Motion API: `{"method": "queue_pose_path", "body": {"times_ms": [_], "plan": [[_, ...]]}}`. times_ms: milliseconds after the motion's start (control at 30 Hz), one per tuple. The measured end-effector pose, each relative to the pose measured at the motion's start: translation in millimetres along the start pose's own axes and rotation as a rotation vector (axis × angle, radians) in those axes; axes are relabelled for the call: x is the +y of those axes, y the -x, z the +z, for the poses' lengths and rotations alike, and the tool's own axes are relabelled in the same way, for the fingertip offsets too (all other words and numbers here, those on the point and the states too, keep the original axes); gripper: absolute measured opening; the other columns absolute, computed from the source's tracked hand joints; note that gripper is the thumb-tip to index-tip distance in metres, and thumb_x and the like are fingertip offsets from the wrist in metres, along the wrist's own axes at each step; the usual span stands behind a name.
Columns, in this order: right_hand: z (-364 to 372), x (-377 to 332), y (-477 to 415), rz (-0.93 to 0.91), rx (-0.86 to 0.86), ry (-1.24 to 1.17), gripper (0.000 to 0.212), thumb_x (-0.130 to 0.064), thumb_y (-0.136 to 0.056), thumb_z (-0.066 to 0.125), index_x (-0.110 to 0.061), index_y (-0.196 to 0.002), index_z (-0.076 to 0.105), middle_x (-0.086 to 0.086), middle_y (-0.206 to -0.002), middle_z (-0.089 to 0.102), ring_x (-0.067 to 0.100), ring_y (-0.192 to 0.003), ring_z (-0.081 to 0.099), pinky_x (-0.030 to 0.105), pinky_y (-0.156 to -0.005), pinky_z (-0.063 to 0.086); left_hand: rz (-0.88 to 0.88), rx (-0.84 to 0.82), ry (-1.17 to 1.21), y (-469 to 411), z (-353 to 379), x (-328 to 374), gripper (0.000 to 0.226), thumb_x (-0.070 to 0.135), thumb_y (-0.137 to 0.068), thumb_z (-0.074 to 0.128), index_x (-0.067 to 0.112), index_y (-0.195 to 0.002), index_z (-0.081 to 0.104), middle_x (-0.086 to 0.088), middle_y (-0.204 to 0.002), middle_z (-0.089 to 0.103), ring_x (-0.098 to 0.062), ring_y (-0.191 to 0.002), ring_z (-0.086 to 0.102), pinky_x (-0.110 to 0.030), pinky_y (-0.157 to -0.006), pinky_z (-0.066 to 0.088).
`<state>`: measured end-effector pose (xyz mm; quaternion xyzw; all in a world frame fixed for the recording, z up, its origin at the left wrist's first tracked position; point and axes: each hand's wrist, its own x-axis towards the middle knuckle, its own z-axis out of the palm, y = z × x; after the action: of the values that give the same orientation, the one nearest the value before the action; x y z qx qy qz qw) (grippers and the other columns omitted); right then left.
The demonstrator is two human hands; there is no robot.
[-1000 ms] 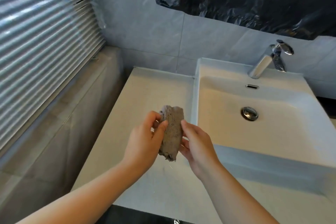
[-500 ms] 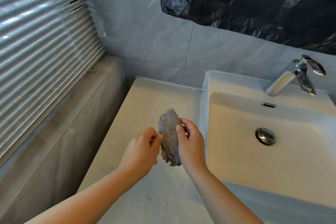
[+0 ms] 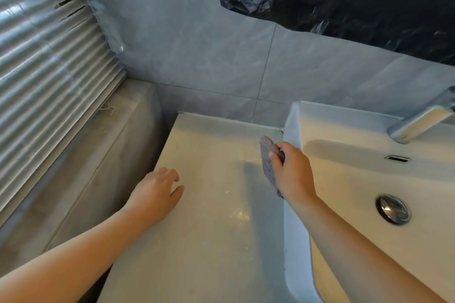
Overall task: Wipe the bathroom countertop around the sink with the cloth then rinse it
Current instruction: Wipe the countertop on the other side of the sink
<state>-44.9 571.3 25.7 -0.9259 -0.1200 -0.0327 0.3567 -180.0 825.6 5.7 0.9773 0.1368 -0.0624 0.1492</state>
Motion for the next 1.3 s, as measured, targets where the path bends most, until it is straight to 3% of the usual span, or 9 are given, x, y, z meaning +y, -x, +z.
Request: {"method": "queue_pose_path", "body": {"times_ms": [100,267,367,433,533,667,767,967,1300], "plan": [[16.8,6.3,-31.0,-0.021,0.055,0.166,0.015,-0.018,-0.094,0.046,-0.009,-0.085,0.055,0.009,-0.081,0.060,0.028,-0.074,0.057,0.036,-0.059,0.043,0.066,-0.046,-0.042,-26.2,8.4,-17.8,0.040,0.041,-0.094,0.046,0.019,-0.127,0.051,0.002,-0.123,0.051,-0.018,-0.110,0.051,-0.033,-0.094,0.045],[41.0,5.3,-70.5,0.070,0.151,0.298,0.020,-0.010,-0.093,0.046,-0.012,-0.112,0.052,0.016,-0.097,0.059,0.036,-0.090,0.057,0.036,-0.068,0.041,0.107,-0.036,-0.023,-70.8,21.7,-33.2,0.055,0.042,-0.095,0.044,0.012,-0.141,0.038,-0.005,-0.149,0.032,-0.024,-0.135,0.032,-0.036,-0.111,0.031],[55.1,10.5,-80.9,0.093,0.111,0.498,0.051,0.004,-0.085,0.048,-0.016,-0.132,0.046,0.019,-0.110,0.054,0.039,-0.103,0.052,0.041,-0.077,0.045,0.116,-0.045,-0.091,-95.1,32.0,-40.8,0.069,0.054,-0.094,0.028,0.010,-0.148,0.022,-0.009,-0.158,0.011,-0.026,-0.144,0.010,-0.039,-0.116,0.015],[64.5,17.3,-84.4,0.119,0.052,0.564,0.056,0.005,-0.084,0.046,-0.016,-0.136,0.043,0.018,-0.112,0.053,0.038,-0.105,0.051,0.041,-0.078,0.043,0.157,-0.088,-0.156,-108.3,36.9,-47.8,0.082,0.062,-0.086,0.010,0.011,-0.150,0.011,-0.007,-0.159,-0.001,-0.025,-0.146,-0.001,-0.040,-0.118,0.006],[80.1,33.4,-91.9,0.139,0.035,0.595,0.051,0.000,-0.088,0.044,-0.015,-0.137,0.043,0.017,-0.117,0.053,0.036,-0.108,0.050,0.042,-0.086,0.042,0.178,-0.080,-0.164,-123.7,44.2,-57.6,0.097,0.067,-0.072,-0.007,0.011,-0.151,0.008,-0.007,-0.159,-0.003,-0.024,-0.146,-0.005,-0.041,-0.118,0.004],[99.0,51.9,-104.7,0.149,0.101,0.516,0.049,-0.006,-0.091,0.044,-0.022,-0.138,0.045,0.015,-0.119,0.056,0.036,-0.108,0.051,0.042,-0.093,0.040,0.141,-0.064,-0.090,-129.2,62.0,-61.4,0.099,0.073,-0.072,-0.008,0.013,-0.151,-0.001,-0.005,-0.158,-0.012,-0.020,-0.145,-0.014,-0.037,-0.117,0.001],[108.5,62.7,-111.2,0.163,0.170,0.407,0.039,-0.010,-0.091,0.049,-0.015,-0.129,0.055,0.019,-0.115,0.060,0.039,-0.105,0.052,0.040,-0.092,0.040,0.146,-0.023,-0.059,-126.8,74.0,-64.1,0.099,0.077,-0.074,-0.013,0.013,-0.149,-0.007,-0.003,-0.156,-0.019,-0.017,-0.142,-0.022,-0.038,-0.118,-0.003],[115.7,71.4,-109.2,0.127,0.233,0.236,0.029,-0.013,-0.092,0.056,-0.003,-0.118,0.064,0.020,-0.116,0.062,0.036,-0.112,0.053,0.037,-0.101,0.039,0.172,0.088,-0.094,-125.8,83.9,-67.5,0.082,0.064,-0.091,0.006,0.007,-0.149,0.012,-0.007,-0.159,0.003,-0.021,-0.146,-0.004,-0.038,-0.116,0.004],[126.2,49.0,-78.4,-0.014,0.163,0.076,0.025,-0.014,-0.090,0.061,-0.010,-0.113,0.068,0.006,-0.109,0.066,0.022,-0.100,0.060,0.020,-0.090,0.040,0.164,0.109,-0.070,-124.0,84.4,-67.0,0.080,0.063,-0.090,0.008,0.011,-0.151,0.006,-0.003,-0.159,-0.005,-0.016,-0.145,-0.011,-0.038,-0.118,0.004]]}}
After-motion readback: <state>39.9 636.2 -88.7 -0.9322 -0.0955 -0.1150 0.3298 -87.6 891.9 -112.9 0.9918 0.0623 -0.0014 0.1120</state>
